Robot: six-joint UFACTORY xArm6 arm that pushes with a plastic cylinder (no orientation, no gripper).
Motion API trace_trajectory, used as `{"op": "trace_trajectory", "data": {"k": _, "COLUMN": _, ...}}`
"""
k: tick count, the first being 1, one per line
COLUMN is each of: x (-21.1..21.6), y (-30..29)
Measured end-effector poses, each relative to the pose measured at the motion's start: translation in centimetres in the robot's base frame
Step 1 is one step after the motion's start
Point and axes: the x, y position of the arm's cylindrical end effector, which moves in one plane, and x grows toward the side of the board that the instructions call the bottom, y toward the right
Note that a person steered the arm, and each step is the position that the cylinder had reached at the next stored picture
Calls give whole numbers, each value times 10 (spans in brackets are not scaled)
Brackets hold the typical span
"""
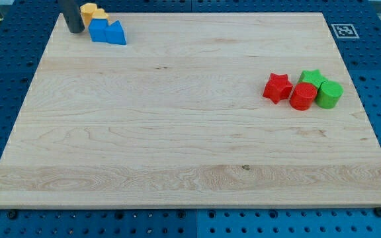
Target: Push the blue blocks towards the to the red blocks
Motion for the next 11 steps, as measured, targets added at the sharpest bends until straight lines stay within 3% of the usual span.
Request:
{"op": "trace_trajectory", "data": {"k": 6, "x": 23, "y": 128}}
{"op": "trace_trajectory", "data": {"k": 11, "x": 93, "y": 251}}
